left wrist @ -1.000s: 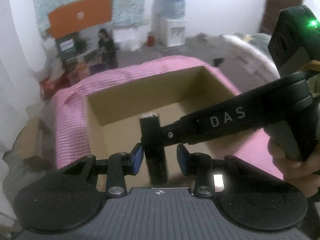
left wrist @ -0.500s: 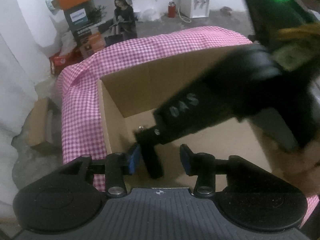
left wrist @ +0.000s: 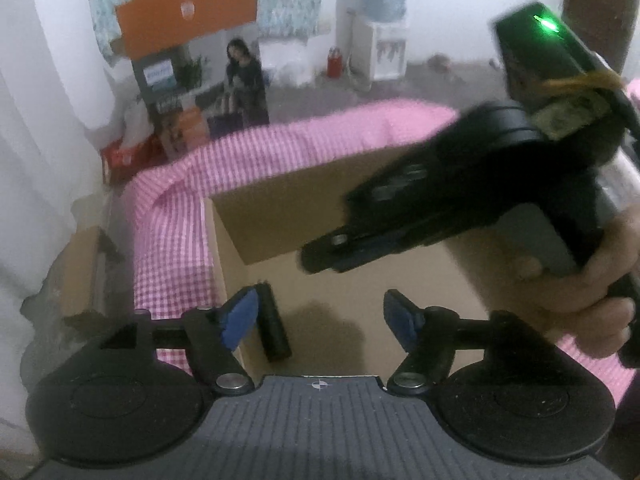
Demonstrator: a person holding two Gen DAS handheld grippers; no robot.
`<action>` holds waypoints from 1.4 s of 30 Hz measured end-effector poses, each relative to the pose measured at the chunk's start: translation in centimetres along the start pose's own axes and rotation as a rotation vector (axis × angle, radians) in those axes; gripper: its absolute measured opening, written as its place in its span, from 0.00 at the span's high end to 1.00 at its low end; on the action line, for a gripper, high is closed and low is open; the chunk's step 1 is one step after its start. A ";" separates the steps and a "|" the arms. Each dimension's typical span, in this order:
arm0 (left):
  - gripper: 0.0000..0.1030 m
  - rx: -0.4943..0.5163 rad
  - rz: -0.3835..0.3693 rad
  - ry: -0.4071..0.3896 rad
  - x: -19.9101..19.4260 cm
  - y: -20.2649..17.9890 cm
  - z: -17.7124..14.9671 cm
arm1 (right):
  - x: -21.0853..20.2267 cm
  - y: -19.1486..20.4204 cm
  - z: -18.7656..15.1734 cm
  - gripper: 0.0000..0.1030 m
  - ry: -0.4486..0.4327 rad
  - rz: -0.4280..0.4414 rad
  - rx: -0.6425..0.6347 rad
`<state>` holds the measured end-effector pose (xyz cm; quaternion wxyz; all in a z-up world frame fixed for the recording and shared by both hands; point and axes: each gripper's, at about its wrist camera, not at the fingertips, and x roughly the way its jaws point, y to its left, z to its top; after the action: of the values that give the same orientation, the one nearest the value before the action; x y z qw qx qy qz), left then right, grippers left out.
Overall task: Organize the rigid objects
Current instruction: 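Carry the black tube with the right tool into the box and release, then grasp the green glue stick from the pink container with the right tool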
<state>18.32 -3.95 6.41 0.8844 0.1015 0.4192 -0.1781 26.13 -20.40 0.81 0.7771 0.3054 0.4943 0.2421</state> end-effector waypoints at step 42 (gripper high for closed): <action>0.58 0.092 -0.247 0.073 -1.2 -12.4 -14.2 | -9.4 -3.5 -21.3 0.75 -0.104 -0.081 -0.239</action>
<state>2.64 -10.41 -1.94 0.8344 0.0960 0.4519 -0.3008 3.17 -24.14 -2.76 0.8417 0.2025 0.4327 0.2517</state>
